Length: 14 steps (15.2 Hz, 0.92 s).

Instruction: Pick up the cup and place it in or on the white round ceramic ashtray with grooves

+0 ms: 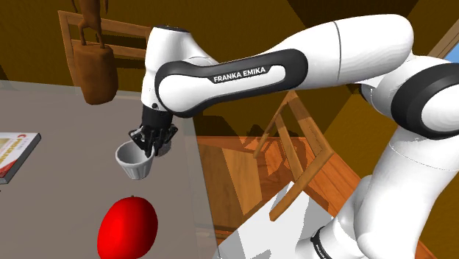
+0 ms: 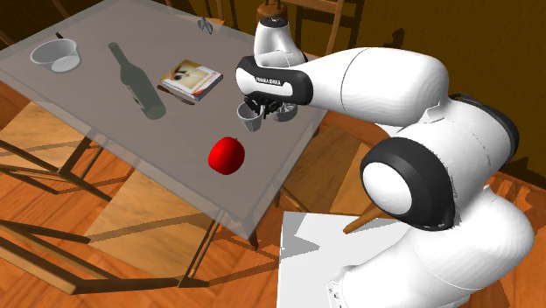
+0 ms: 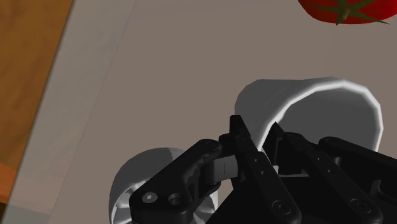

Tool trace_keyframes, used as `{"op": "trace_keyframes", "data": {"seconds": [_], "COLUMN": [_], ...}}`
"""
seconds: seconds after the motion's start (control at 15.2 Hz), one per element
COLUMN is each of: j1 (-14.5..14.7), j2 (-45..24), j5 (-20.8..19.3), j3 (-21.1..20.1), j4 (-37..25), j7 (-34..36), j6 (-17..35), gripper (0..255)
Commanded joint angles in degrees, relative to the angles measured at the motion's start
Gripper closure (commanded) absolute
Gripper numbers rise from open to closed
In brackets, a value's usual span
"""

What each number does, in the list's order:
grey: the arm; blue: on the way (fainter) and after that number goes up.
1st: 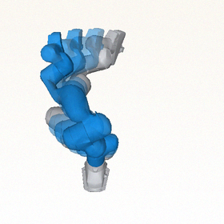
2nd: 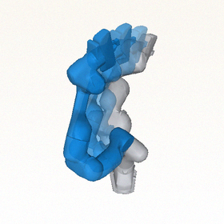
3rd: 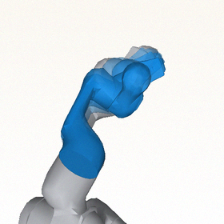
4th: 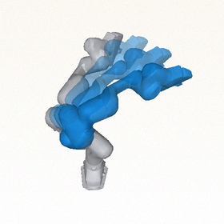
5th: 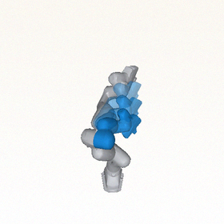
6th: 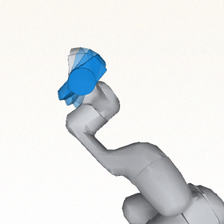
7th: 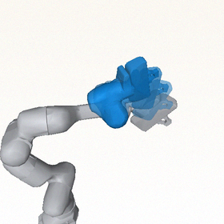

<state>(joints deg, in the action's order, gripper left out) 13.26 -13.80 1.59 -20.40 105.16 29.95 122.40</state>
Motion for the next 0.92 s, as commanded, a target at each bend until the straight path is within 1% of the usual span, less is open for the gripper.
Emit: {"op": "trace_keyframes", "data": {"seconds": [0.0,0.66,0.73,0.86], "j1": [-0.1,-0.26,-0.26,-1.33], "j2": [0.51,2.44,2.45,0.61], "j5": [0.18,0.74,0.74,0.39], "j3": [-0.03,-0.2,-0.2,0.66], "j4": [-1.01,-6.34,-6.35,-9.56], "j7": [-0.08,0.08,0.08,-1.79], "j6": [-1.51,-8.66,-8.68,-10.3], "gripper": [255,255,255,255]}}
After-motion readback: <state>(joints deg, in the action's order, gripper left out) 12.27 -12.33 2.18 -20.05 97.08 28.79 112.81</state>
